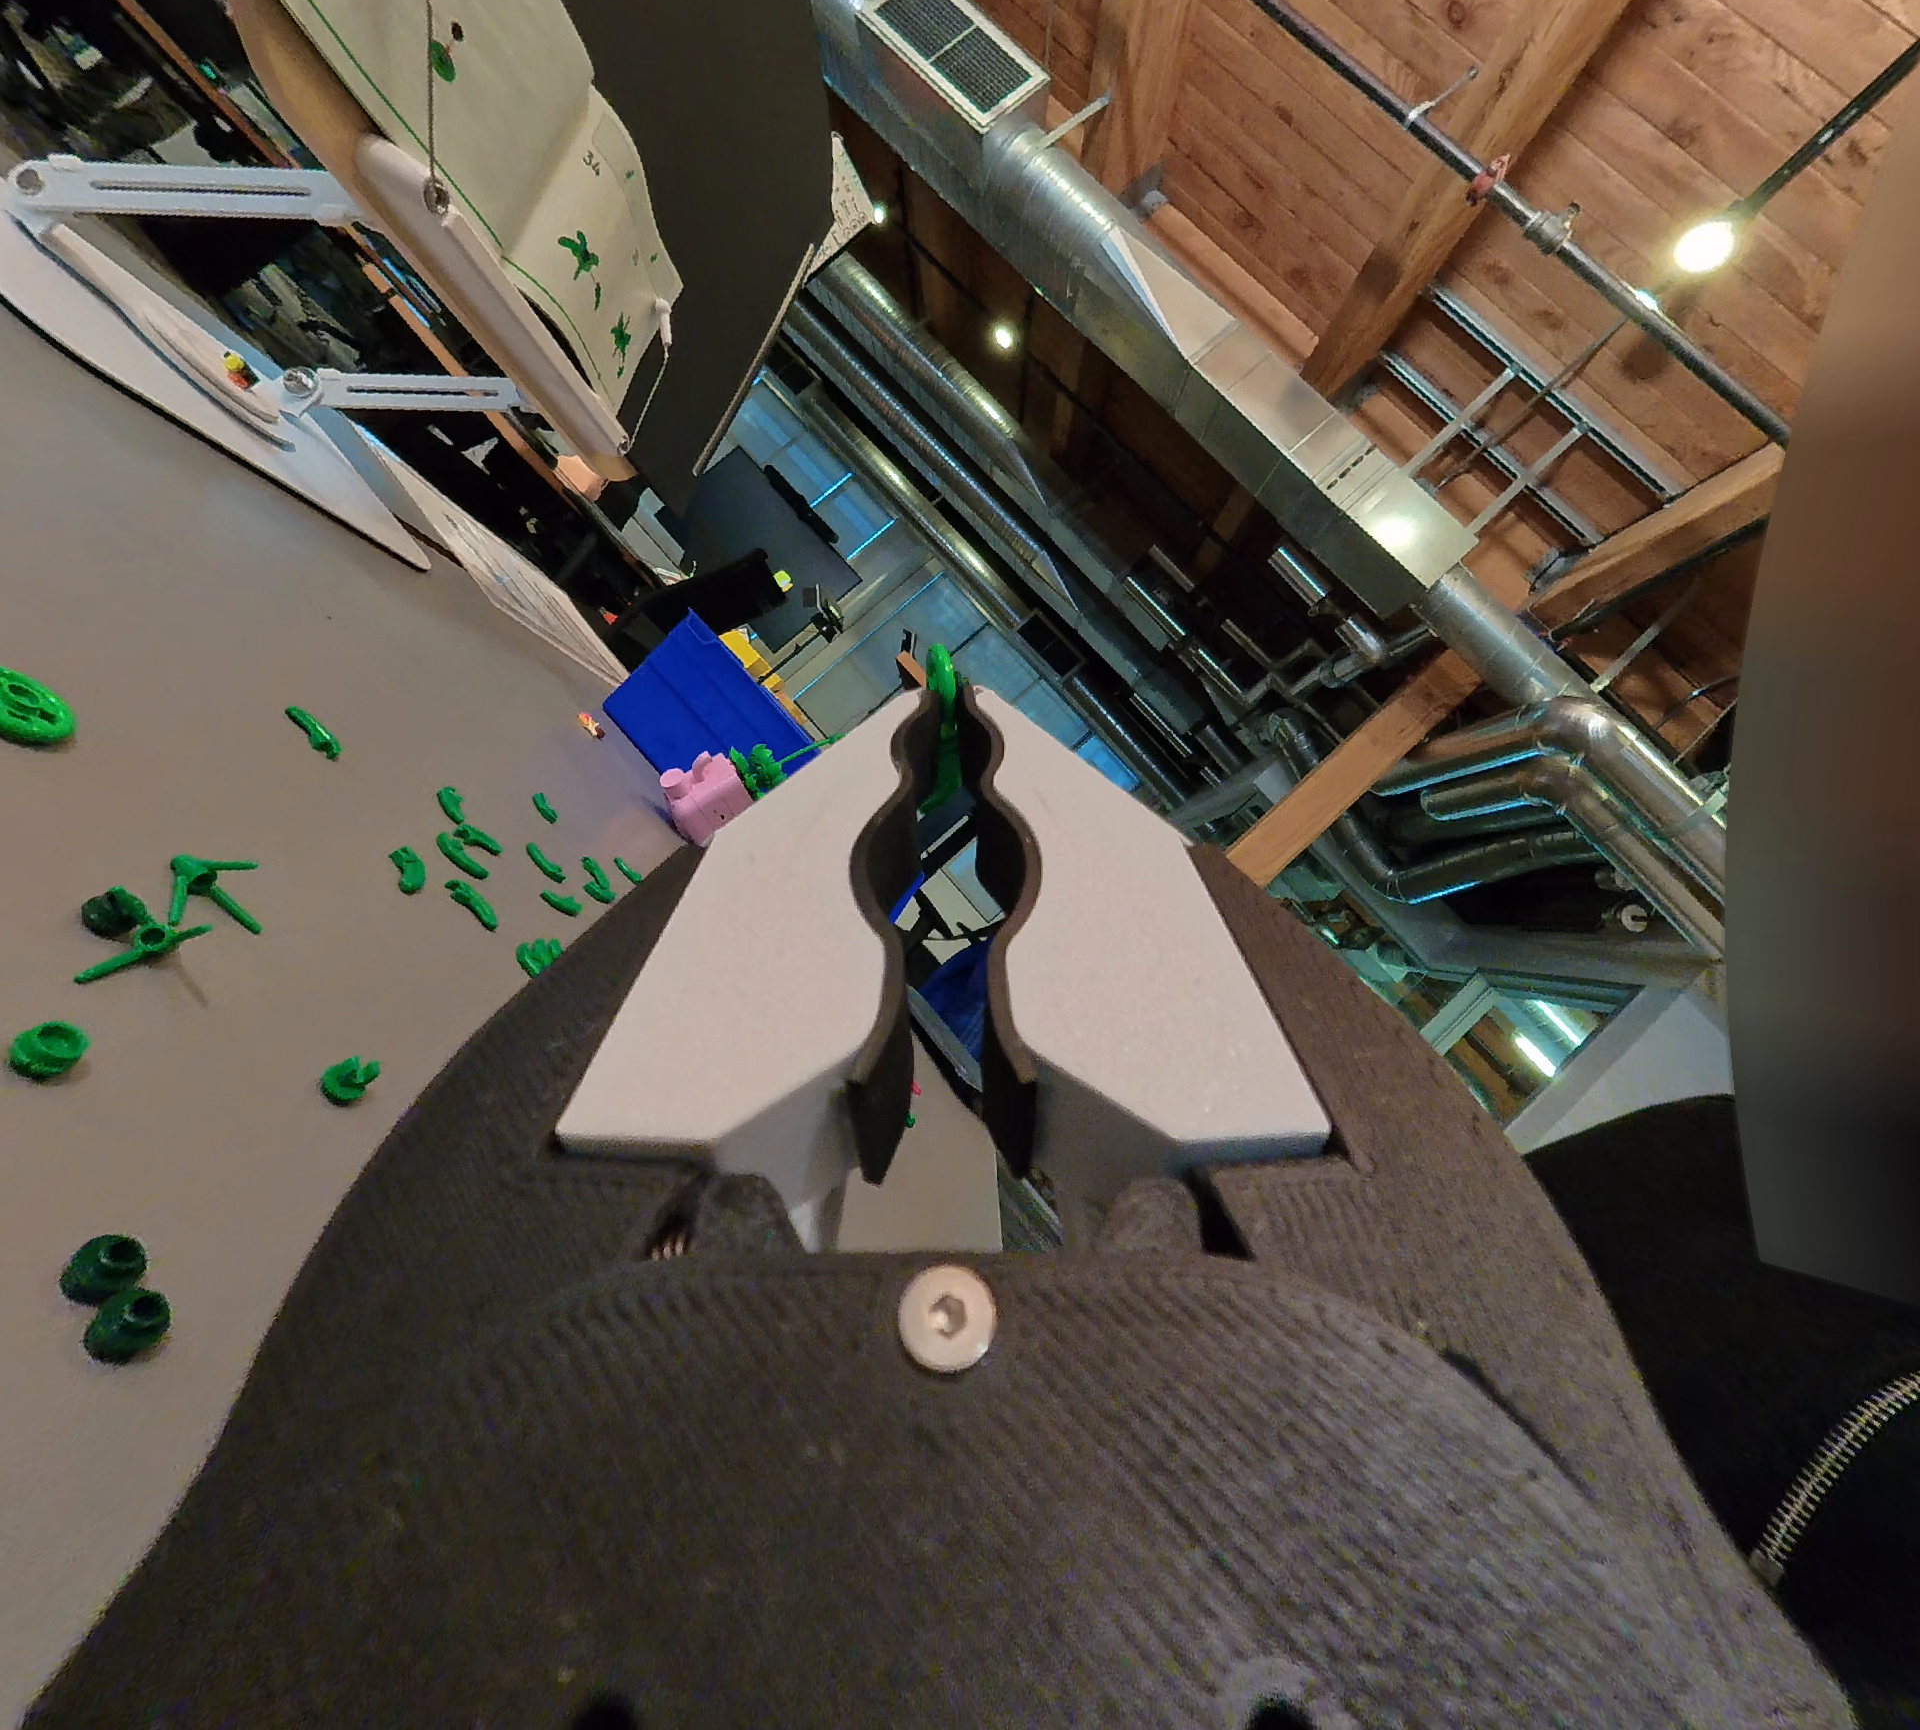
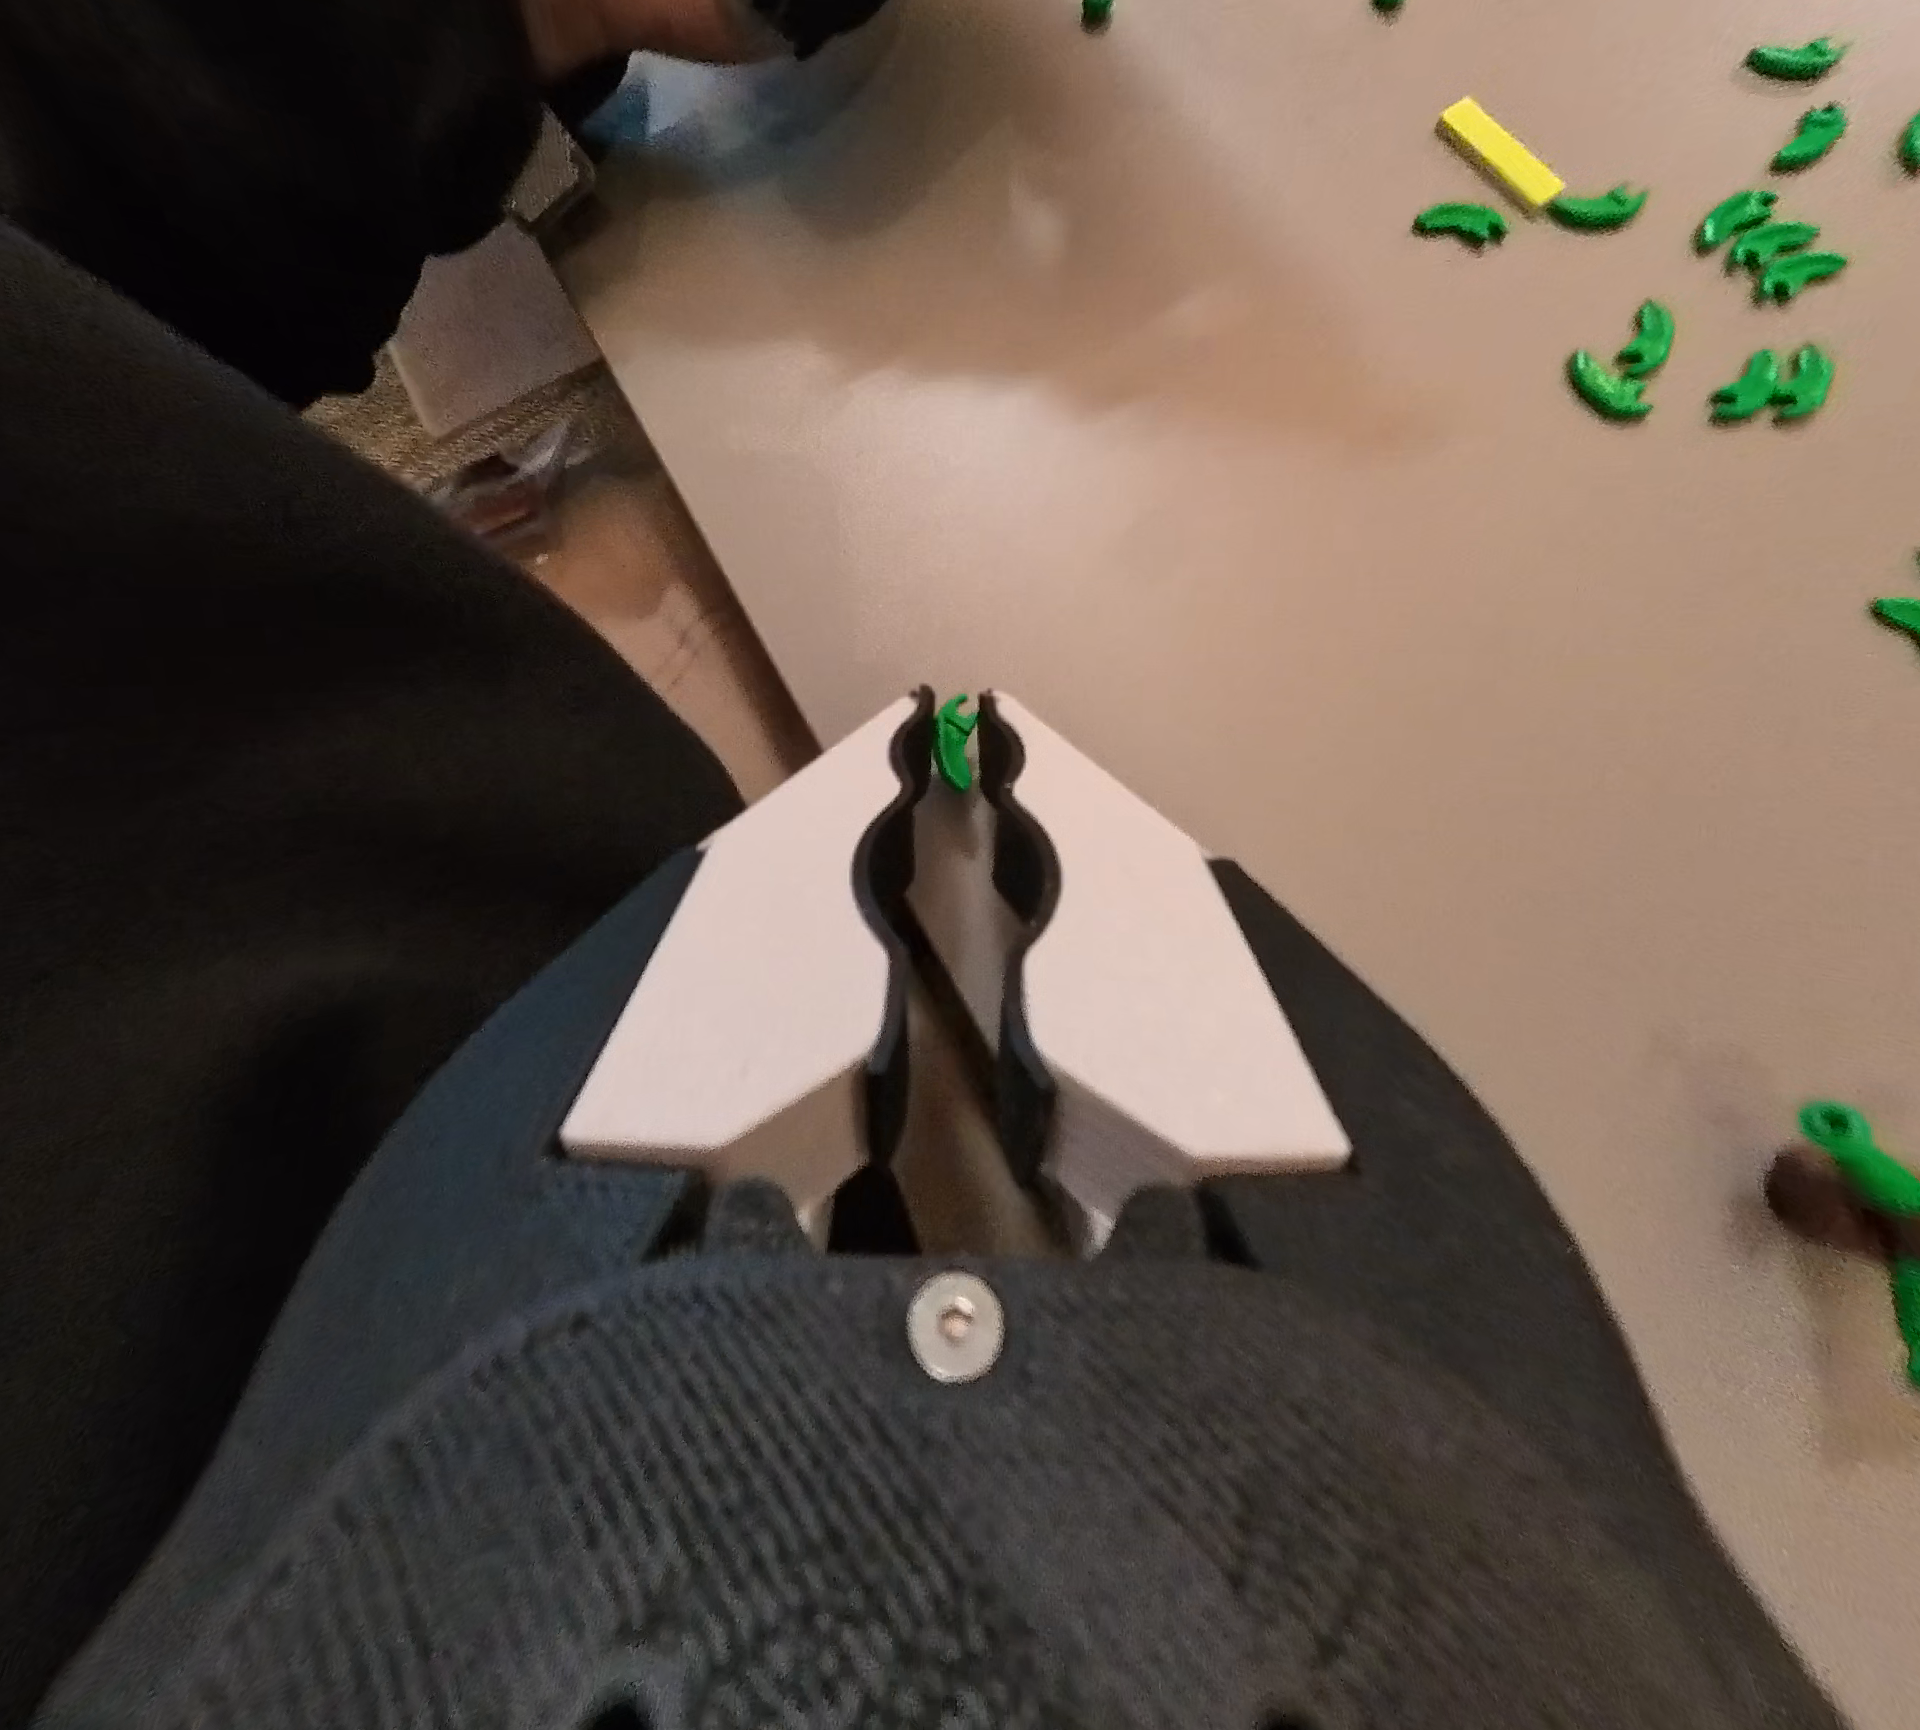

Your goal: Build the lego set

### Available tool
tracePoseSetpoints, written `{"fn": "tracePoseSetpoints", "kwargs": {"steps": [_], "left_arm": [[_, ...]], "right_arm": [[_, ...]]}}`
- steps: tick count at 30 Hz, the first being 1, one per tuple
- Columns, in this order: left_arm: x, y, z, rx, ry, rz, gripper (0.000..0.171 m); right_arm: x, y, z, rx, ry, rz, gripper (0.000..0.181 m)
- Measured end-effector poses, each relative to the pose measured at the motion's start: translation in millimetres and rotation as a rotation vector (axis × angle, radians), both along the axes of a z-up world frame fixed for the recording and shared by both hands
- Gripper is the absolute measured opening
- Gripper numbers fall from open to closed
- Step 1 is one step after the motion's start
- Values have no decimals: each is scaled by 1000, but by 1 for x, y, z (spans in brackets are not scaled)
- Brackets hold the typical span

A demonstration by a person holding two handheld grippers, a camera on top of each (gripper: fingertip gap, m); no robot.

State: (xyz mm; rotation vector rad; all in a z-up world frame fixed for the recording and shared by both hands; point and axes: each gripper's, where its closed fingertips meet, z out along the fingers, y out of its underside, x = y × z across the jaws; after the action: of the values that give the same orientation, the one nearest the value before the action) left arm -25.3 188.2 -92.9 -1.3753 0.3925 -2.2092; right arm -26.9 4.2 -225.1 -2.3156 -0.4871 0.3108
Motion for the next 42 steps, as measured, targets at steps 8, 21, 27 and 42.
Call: {"fn": "tracePoseSetpoints", "kwargs": {"steps": [8,21,27,42], "left_arm": [[8,-7,-3,27,21,-16,0],[13,-13,-3,66,50,-10,0],[15,-14,-3,74,55,-6,0],[14,-14,-2,78,60,2,0]], "right_arm": [[17,-30,-7,33,-83,-56,7],[22,-41,0,197,-208,30,21],[21,-42,-5,253,-393,123,20],[14,-41,-14,270,-498,183,5]]}}
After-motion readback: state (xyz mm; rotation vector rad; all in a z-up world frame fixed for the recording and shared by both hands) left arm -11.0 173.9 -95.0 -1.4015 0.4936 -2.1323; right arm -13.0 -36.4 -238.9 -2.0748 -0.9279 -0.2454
